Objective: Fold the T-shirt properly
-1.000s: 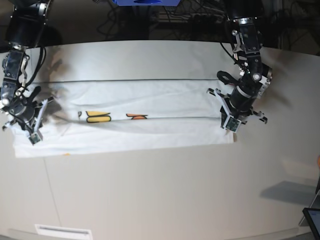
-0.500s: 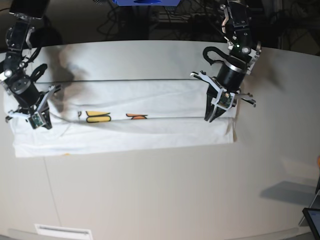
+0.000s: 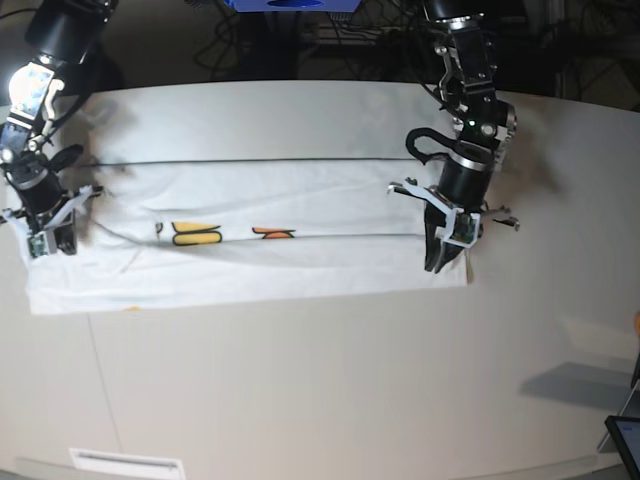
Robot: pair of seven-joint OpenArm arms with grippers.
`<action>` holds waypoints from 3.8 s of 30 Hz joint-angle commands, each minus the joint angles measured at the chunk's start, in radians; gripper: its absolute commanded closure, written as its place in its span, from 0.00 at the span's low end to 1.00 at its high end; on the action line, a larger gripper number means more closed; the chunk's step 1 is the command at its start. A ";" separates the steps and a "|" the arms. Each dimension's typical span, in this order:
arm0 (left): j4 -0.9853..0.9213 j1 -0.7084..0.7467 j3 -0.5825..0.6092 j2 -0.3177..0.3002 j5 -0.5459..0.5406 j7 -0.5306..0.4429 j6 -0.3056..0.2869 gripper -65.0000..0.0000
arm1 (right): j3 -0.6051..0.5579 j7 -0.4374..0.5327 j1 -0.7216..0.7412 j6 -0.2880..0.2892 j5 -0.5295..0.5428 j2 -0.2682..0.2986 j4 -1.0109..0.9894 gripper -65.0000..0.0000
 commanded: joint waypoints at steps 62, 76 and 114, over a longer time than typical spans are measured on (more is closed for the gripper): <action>0.054 0.063 -0.374 -0.199 -0.575 0.435 -0.097 0.48 | -0.100 0.025 0.051 -0.008 0.015 0.015 -0.204 1.00; -0.020 0.058 -0.380 -0.270 -1.109 0.541 -0.097 0.13 | -0.100 0.025 0.033 -0.005 0.015 0.018 -0.203 1.00; -0.442 -0.183 -0.138 -0.236 -1.103 0.818 -0.022 0.14 | -0.099 0.025 0.033 -0.005 0.013 0.020 -0.203 1.00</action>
